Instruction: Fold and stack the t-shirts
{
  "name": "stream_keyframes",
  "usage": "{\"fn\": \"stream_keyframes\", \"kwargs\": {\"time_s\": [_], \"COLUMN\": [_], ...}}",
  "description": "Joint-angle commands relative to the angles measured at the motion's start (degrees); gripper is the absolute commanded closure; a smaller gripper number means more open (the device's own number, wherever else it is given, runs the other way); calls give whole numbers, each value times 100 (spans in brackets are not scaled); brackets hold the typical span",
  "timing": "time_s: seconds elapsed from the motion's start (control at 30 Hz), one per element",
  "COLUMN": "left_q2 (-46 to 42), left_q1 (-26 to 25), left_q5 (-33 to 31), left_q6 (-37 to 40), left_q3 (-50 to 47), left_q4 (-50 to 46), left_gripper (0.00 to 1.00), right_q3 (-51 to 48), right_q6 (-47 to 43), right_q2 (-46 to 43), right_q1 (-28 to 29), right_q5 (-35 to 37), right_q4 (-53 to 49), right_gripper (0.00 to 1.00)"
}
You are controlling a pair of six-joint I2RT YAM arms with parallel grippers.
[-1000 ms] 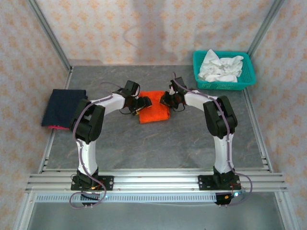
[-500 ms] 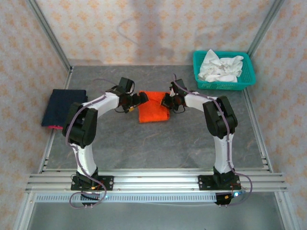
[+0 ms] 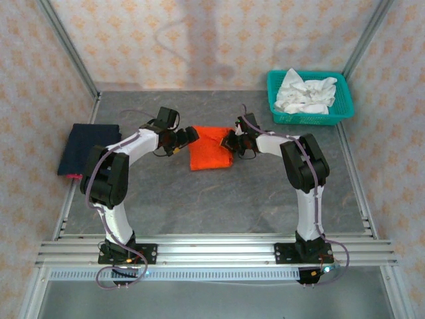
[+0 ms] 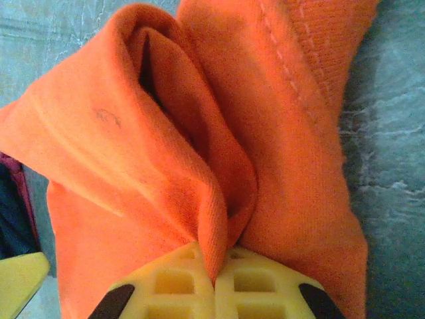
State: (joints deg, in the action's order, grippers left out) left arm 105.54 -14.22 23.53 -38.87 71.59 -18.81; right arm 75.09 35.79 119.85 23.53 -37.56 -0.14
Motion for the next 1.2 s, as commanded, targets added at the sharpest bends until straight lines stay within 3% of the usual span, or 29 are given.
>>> {"fn": "stream_keyframes", "kwargs": {"time_s": [0.0,0.27,0.5,0.87,1.17], "left_q2": [-179,-813,-998,-1202,-412], "left_q1": [74,1186,2023,3023,3488], "left_q5": [-502,-1863,-1979,-2118,-2118], "left_q6": [226,658,552,530,522], "left_q3": [-25,-41,-187,-119,234], "left_q4": [-380,-1221,-1197,-1362,-1401], "left_gripper": [6,1,1,1,1], "right_q3": [-23,179,699,361,718], "right_q6": [51,5,218,2212,2389], "right_q2": [-19,38,354,474,728], "right_q1": [104,423,922,1839,2182], "right_q5": [-84,-51,101,1967,2014], "right_q4": [87,42,25,1402,1616], "right_gripper": [99,99,99,100,100]}}
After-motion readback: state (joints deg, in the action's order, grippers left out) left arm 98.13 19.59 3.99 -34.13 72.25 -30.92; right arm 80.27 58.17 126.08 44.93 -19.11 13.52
